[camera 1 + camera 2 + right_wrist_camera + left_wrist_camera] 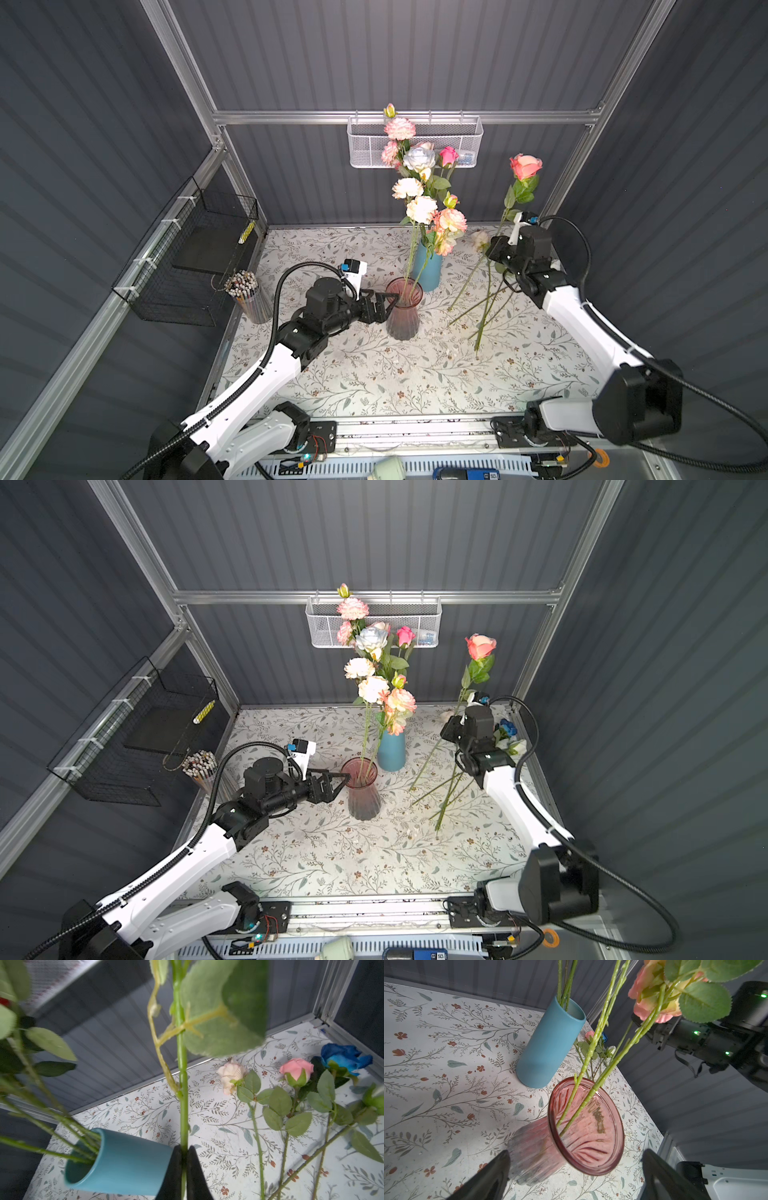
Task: Arrange flowers in a vase
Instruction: Pick up the flower from the top-right of the table, then place the flower in the vase.
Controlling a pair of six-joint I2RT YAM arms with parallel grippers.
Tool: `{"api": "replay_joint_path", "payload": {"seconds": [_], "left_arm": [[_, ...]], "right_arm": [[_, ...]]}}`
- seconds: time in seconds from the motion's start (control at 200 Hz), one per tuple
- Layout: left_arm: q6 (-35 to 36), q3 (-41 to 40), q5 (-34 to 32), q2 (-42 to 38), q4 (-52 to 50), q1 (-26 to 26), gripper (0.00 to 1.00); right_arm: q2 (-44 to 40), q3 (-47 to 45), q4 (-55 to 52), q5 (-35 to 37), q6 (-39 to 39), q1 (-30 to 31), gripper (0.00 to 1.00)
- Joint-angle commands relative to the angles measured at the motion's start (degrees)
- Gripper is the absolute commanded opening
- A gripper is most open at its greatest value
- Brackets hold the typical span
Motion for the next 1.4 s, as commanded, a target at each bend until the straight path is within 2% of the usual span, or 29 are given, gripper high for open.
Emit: {"api": "replay_joint_path", "payload": {"seconds": [0.0, 0.175, 0.265, 0.42, 0.555, 0.765, 1.051, 1.396], "left_arm": [[-0.7, 2.0, -2.1, -2.2, -1.0, 0.0, 0.99], [-1.5, 1.6, -7.3, -5.0, -3.0, 0.0, 0.99], [-3.2, 0.9, -13.2, -7.6, -4.2, 0.0, 0.99], [-8.0, -1.5, -27.3, -12.9, -7.8, 0.0, 1.00], [-10.9, -3.3, -32.4, -16.1, -10.0, 0.0, 1.00], [-11.5, -4.2, -33.9, -18.5, -12.5, 0.0, 0.99], [-9.9, -3.0, -35.7, -21.5, -14.2, 0.0, 1.00], [-10.0, -2.9, -35.8, -24.2, -16.4, 0.0, 0.99]], "right_arm": [[-5.9, -2.6, 1.3, 4.0, -1.8, 2.2, 0.03], [-16.7, -3.5, -1.8, 9.3, -4.8, 6.9, 0.03], [-21.2, -2.9, -3.8, 10.3, -5.4, 8.9, 0.03], [-26.4, -1.6, -6.9, 8.8, -2.9, 11.4, 0.03], [-27.7, 0.6, -7.3, 8.3, -2.6, 15.1, 0.03], [-23.1, 8.8, -7.6, 6.0, -6.4, 22.4, 0.03], [-13.8, 17.4, -3.5, 9.1, -12.1, 31.1, 0.04], [-1.9, 23.6, 0.4, 10.3, -17.5, 33.1, 0.05]]}}
